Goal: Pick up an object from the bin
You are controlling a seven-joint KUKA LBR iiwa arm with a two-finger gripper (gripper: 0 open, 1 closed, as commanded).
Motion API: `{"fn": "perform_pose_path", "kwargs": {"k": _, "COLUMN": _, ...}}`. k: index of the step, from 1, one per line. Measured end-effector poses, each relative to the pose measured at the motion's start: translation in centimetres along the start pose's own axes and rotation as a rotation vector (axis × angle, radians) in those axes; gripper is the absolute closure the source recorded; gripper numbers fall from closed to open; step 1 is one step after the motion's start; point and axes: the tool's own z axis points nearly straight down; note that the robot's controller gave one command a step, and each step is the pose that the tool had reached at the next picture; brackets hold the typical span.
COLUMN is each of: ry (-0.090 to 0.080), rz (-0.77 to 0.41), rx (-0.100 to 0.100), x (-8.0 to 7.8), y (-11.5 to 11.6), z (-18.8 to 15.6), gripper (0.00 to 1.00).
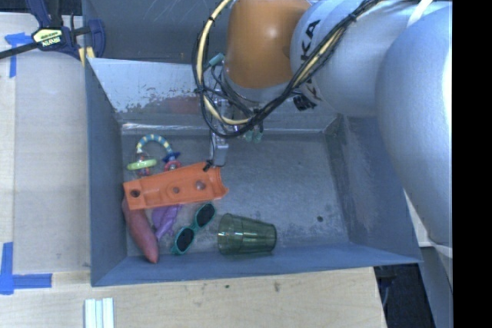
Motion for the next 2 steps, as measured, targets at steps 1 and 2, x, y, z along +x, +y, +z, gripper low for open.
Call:
{"fn": "perform_pose_path", "kwargs": {"k": 1, "ry": -0.008, "rz": 0.002, "rx": -0.001, "x": -0.2, "y": 0.0, "z": -0.5, "gripper": 0.00}}
{"fn": "perform_pose_path", "kwargs": {"k": 2, "ry": -0.014, "rz": -0.055, "rx": 0.002, "x": 1.8, "y": 2.1, "z": 1.1, "gripper": 0.00}}
